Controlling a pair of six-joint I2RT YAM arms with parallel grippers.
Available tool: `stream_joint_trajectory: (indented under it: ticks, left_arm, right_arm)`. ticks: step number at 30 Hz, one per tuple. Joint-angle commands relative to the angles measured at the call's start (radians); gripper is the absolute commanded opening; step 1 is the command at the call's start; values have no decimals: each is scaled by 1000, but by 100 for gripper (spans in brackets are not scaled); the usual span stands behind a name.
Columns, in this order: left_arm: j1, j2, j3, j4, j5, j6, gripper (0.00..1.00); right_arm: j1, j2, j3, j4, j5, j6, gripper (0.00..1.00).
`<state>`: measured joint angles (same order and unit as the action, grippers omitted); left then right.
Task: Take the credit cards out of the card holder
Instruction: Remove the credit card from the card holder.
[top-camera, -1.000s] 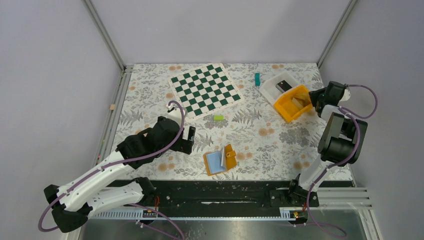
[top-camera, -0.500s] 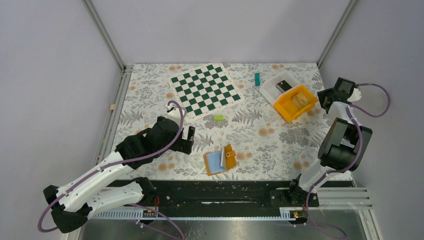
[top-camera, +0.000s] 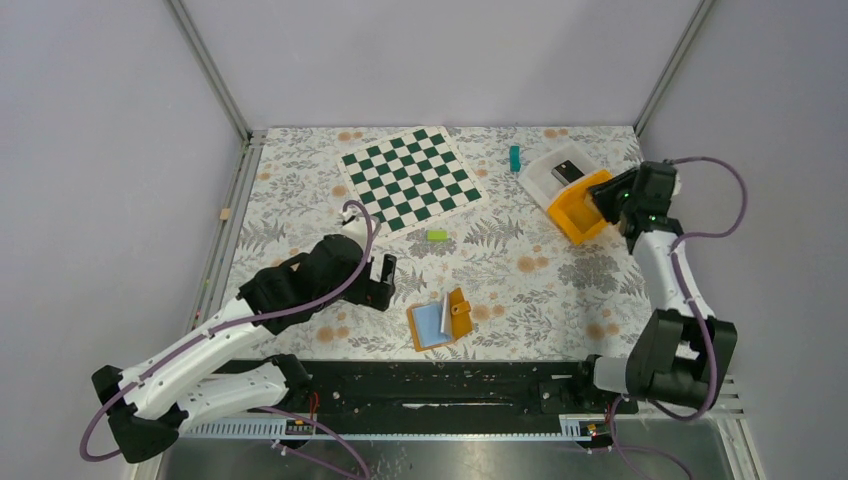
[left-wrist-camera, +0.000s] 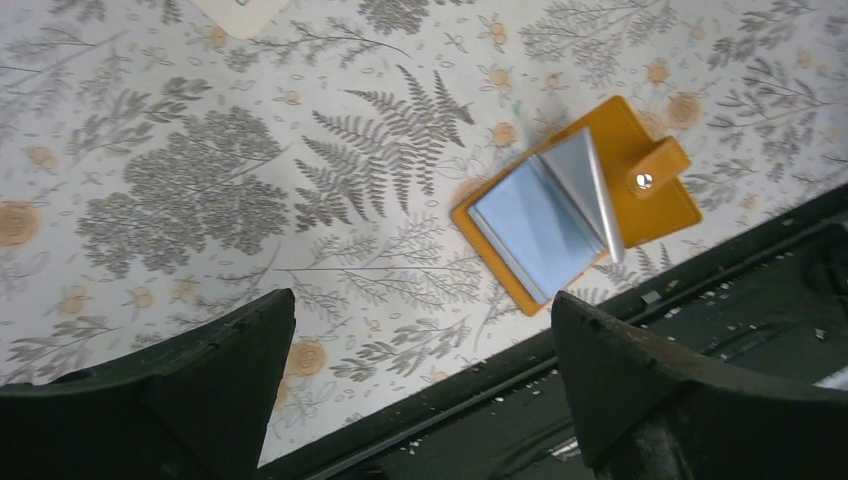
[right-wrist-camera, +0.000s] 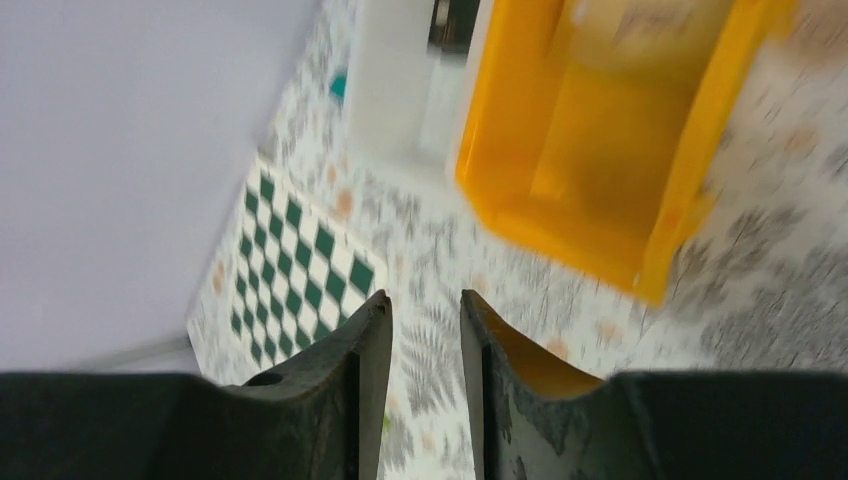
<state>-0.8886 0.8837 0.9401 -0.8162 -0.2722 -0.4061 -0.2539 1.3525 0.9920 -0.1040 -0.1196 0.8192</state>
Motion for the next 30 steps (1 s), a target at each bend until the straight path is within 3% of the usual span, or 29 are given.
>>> stream_joint_trajectory:
  ticks: [1, 7, 12, 15, 18, 23, 27, 30]
  left_arm:
    - [4, -4, -6, 65, 120, -77, 99]
    - [96, 6, -31, 90, 229, -186, 98]
    - [346, -42, -92, 116, 409, -214, 99]
    - [455, -107, -128, 120, 418, -216, 99]
    - [506, -161, -155, 91, 327, -217, 99]
    - [509, -218, -154, 48, 185, -233, 99]
    - [508, -267, -168, 52, 145, -245, 99]
    - [508, -289, -179, 57, 152, -249, 99]
  right_arm:
    - [136, -136, -129, -36, -79, -8, 38]
    - [444, -308, -304, -76, -92, 0, 38]
    - [784, -453, -368, -111, 46, 50, 37]
    - [979, -473, -378, -90, 111, 94, 39]
    - [1187, -405, -341, -64, 195, 89, 43]
    - [1405, -137, -155, -130, 310, -7, 50]
    - [1479, 32, -25, -185, 423, -76, 59]
    - [1483, 135, 35, -216, 425, -98, 62]
